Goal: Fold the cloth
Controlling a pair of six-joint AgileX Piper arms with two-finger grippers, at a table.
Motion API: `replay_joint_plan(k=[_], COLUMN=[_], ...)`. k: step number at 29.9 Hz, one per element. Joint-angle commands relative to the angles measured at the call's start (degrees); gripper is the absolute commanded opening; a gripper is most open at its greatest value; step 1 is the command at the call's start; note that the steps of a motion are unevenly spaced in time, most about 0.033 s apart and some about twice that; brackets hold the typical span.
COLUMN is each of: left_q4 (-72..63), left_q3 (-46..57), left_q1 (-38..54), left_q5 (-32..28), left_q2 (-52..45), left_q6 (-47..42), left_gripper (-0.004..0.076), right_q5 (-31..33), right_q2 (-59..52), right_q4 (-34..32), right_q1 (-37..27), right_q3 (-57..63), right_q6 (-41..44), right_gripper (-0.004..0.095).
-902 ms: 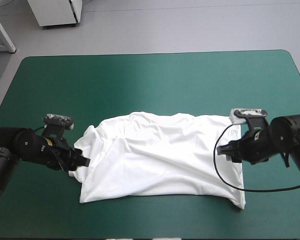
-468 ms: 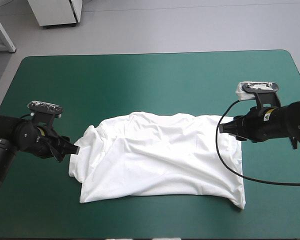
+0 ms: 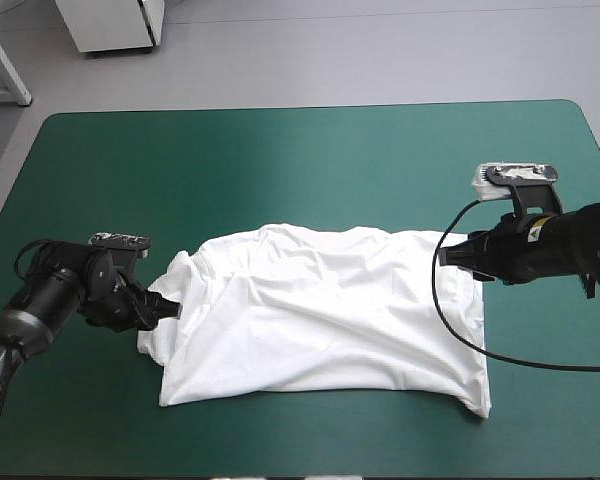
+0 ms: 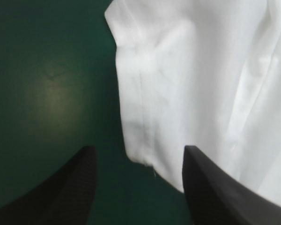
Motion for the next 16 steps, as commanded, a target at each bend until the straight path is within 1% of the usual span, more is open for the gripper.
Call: replay_joint_plan(k=[1,6,12,16], left_q4=[-3.2,-6.9,-6.7,-6.9], left_q3=[-1.2,-1.2,-1.2,-1.2], left_q1=[2.9,7.2,7.6,7.6], left_q5=[-3.8,-7.2,-10.2,-10.3], left_q2=[1.6,5.1,7.9,11.3], left_q6=[0.2,3.5,4.6,4.6], left_gripper=[0.0386,0.0386,0.0386,0.0384], right_q5=[-1.7,-1.7,-1.7,-1.7], right_q2=[-1.4,-1.4,-1.4,-1.4], right_q4=[-0.1,-0.7,-1.1,-1.1], right_q1=[-0.2,-0.2,-0.2,-0.2], right_q3=[-1.8,-1.8,-1.8,-1.8], right_q6=[0.0,-0.3,-0.3,-0.3], right_gripper=[0.0372,0.0372,0.0372,0.0369])
